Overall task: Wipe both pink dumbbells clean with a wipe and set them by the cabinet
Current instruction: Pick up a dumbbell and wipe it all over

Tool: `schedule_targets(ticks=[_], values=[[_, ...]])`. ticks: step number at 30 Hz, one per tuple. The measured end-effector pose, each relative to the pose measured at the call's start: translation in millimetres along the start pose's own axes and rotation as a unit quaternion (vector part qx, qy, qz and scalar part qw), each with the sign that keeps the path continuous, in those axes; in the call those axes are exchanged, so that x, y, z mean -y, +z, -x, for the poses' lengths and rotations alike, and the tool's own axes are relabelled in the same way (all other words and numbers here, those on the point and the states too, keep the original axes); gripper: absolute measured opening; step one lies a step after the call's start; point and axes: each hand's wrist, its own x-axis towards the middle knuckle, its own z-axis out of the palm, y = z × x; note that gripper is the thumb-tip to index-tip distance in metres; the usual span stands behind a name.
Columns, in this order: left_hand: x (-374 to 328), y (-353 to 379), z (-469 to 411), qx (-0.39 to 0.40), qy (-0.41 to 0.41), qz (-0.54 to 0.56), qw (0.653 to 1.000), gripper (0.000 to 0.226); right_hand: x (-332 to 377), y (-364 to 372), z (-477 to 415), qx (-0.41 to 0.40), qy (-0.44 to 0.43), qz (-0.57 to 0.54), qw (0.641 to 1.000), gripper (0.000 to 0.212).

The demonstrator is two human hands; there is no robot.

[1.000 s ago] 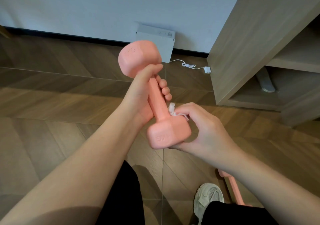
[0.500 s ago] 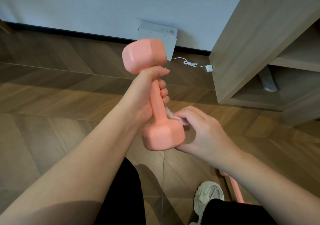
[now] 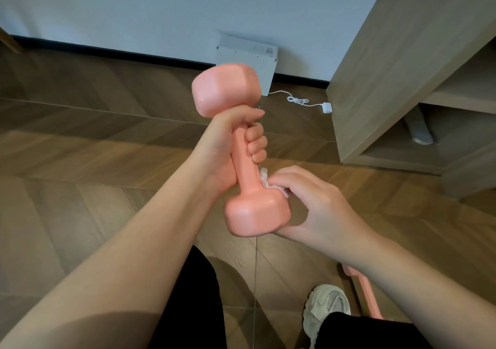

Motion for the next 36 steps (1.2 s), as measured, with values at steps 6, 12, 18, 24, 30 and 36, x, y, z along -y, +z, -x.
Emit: schedule_targets(ticks=[6,12,18,24,30,36], values=[[6,-6,-8,-0.118,-0.044,-0.135,0.983,0.024,1,4,-3,-0.013,-0.024,0.071,0.997,0.053],[11,-7,-9,-0.133,-0.048,-0.065,0.988,0.021,11,16,-6,-0.012,-0.041,0.076,0.996,0.049],[5,-8,-11,-0.067,-0.047,-0.017,0.997,0.026,10,11,-13,0.006,0.059,0.076,0.995,0.054],[3,-11,-16,-0.076,-0.054,0.013,0.996,0.023,11,9,-11,-0.038,-0.017,0.046,0.998,0.047],[6,-11,-18,-0.095,-0.043,-0.014,0.994,0.033,8,16,-9,-0.028,0.017,0.051,0.998,0.055],[2,-6,-12,-0.025,-0.056,0.064,0.996,0.031,10,14,-7,-0.029,0.1,0.007,0.995,0.066]])
